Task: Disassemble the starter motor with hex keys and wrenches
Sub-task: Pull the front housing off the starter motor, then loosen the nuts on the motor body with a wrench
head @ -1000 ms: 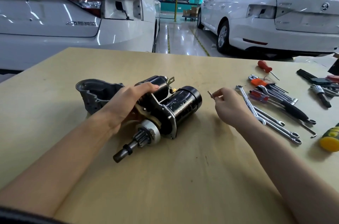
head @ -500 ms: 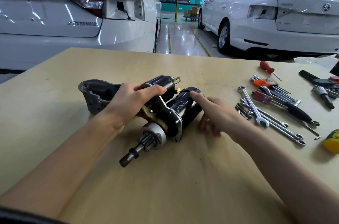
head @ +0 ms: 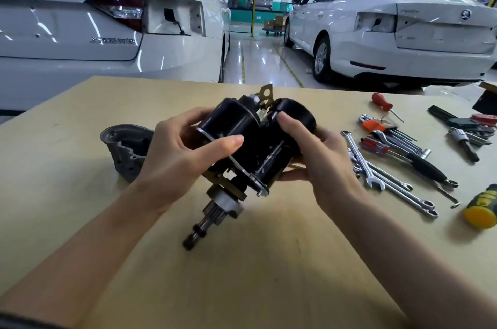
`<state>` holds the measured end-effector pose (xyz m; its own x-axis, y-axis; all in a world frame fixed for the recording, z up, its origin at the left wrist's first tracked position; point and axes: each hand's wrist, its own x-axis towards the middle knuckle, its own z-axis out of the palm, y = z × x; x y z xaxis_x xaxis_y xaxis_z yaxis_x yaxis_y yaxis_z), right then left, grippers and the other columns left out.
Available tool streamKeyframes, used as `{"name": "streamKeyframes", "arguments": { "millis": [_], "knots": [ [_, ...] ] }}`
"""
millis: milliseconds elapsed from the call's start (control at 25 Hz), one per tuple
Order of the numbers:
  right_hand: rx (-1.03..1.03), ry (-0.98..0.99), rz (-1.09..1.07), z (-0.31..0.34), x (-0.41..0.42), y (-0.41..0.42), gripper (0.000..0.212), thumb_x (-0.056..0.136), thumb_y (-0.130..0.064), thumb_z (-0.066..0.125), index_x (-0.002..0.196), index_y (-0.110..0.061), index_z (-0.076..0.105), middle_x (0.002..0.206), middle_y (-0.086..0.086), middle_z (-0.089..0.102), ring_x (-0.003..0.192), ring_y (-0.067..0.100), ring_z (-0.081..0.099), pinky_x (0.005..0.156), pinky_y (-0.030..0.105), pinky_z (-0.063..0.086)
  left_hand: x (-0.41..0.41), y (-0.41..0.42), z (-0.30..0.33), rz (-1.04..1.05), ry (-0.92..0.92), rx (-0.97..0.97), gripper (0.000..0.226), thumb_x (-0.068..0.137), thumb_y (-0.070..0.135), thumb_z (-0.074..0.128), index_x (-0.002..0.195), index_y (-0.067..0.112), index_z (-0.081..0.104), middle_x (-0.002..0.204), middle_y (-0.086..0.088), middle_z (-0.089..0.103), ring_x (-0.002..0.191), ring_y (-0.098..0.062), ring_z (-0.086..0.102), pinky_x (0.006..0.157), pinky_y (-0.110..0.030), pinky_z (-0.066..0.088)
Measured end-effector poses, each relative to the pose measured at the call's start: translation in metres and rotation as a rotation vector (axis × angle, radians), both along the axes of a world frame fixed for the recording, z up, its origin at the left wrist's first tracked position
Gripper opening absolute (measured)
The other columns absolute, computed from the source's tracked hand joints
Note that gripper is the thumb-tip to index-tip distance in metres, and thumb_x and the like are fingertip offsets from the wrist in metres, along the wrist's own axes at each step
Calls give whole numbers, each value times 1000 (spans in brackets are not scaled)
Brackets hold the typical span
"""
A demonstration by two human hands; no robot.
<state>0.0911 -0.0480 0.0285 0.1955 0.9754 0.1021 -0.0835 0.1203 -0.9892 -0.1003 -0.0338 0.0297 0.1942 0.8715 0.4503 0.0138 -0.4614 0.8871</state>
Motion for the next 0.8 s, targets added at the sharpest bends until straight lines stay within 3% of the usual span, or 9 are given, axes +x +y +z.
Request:
{"name": "streamKeyframes", "arguments": {
  "millis": [160,320,400,640,800],
  "knots": [
    [356,-32,-180,21,-1,-13,54,67,-31,82,114,-16,60,88,0,75,79,18,73,57,35,60,-3,-5,8,-2,83,374,50,73,27,75,120,22,62,107,8,72,101,-14,68,85,-22,51],
    [550,-181,-305,21,1,-16,68,60,-35,80,121,-18,56,97,-7,70,90,7,69,71,26,57,-4,0,4,122,243,517,61,70,35,79,125,24,57,116,15,67,110,-9,63,95,-29,49],
    [610,-257,-314,18,1,-14,67,59,-31,81,119,-17,54,102,-12,65,93,3,65,69,18,54,-5,4,-1,191,319,535,64,66,36,81,125,22,57,115,16,66,110,-5,62,96,-28,49],
    [698,-419,-271,10,3,-10,69,56,-31,84,111,-35,43,99,-15,60,92,7,63,65,23,55,-2,15,-12,166,311,497,60,60,21,86,115,22,60,106,13,68,102,-7,64,93,-25,50],
    [759,-595,-157,1,4,-7,72,56,-25,85,116,-30,44,106,-21,56,98,9,60,74,19,52,-1,22,-28,201,446,585,53,54,21,88,101,15,62,92,7,61,85,-3,58,77,-11,44]
  ]
}}
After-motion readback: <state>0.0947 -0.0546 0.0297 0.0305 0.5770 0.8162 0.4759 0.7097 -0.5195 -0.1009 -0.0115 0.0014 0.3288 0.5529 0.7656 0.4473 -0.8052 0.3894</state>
